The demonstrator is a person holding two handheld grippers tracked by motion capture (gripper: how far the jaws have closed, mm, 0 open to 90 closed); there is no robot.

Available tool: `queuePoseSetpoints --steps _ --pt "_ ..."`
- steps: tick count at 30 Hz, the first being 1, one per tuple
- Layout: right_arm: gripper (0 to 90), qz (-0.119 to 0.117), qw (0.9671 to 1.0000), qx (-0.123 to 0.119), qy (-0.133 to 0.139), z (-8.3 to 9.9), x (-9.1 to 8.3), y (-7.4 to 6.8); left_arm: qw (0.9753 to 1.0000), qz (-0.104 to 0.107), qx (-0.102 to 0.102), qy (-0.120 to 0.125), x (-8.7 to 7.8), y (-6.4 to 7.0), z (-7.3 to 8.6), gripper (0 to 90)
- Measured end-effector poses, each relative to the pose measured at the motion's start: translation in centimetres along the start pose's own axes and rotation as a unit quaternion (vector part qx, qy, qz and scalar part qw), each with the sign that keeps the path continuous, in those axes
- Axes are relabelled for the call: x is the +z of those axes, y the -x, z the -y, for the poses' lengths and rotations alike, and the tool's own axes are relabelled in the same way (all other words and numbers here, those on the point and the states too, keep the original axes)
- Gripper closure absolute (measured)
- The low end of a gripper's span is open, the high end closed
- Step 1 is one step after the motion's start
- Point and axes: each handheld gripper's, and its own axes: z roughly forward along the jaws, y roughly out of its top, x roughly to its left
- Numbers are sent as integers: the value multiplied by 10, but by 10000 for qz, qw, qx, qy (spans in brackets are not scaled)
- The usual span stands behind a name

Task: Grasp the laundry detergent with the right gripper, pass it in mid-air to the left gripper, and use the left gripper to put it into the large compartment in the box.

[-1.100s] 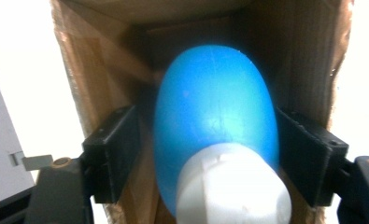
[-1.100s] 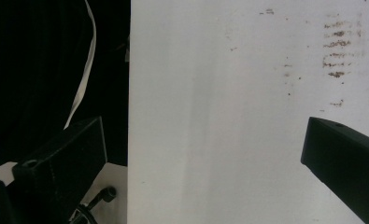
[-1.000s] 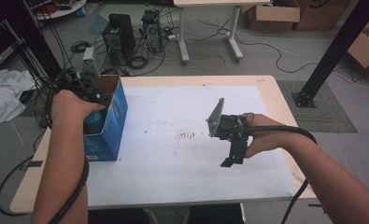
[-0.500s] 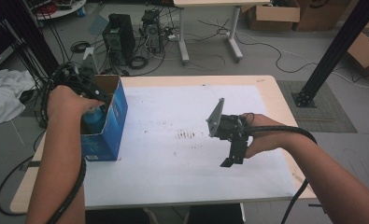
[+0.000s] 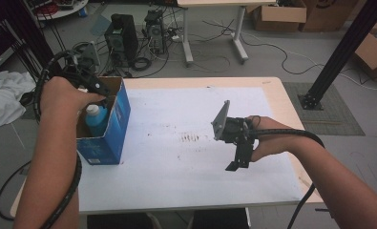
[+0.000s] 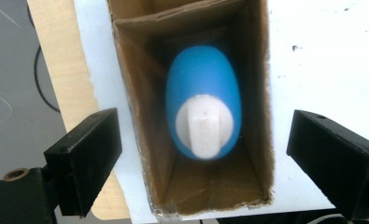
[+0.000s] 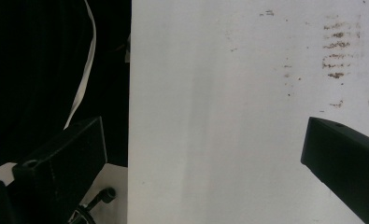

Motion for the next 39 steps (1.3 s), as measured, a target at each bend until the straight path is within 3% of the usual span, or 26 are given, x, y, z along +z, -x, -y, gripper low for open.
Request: queuePoseSetpoints --steps 18,23,26,28,29,31,33,35,38,39 --pt "0 -18 10000 15 -64 -3 0 -1 9977 -68 648 191 -27 29 -4 17" --pt "0 -35 9999 93 -114 -4 -1 -2 9942 -14 1042 260 -34 43 -4 1" --pt "0 -35 9998 87 -163 -4 -2 -2 9887 124 1474 249 -38 53 -5 1" --pt "0 -47 9998 89 -187 -5 -3 -1 9820 271 1854 239 -39 62 -5 1" --pt "0 -45 9997 82 -210 -5 -4 0 9798 354 1955 234 -39 65 -5 1" --pt "0 -47 9996 125 -253 -6 -6 2 9705 488 2352 197 -40 75 -4 1" --pt "0 -37 9995 130 -276 -6 -8 5 9588 719 2746 83 -38 84 -1 1" --pt "0 -30 9994 156 -300 -7 -9 9 9428 832 3227 -17 -38 94 1 1" --pt "0 -22 9992 180 -343 -10 -12 14 9220 1076 3720 18 -39 104 3 1" --pt "0 -11 9992 195 -360 -11 -13 16 9165 1160 3828 7 -38 106 3 1"
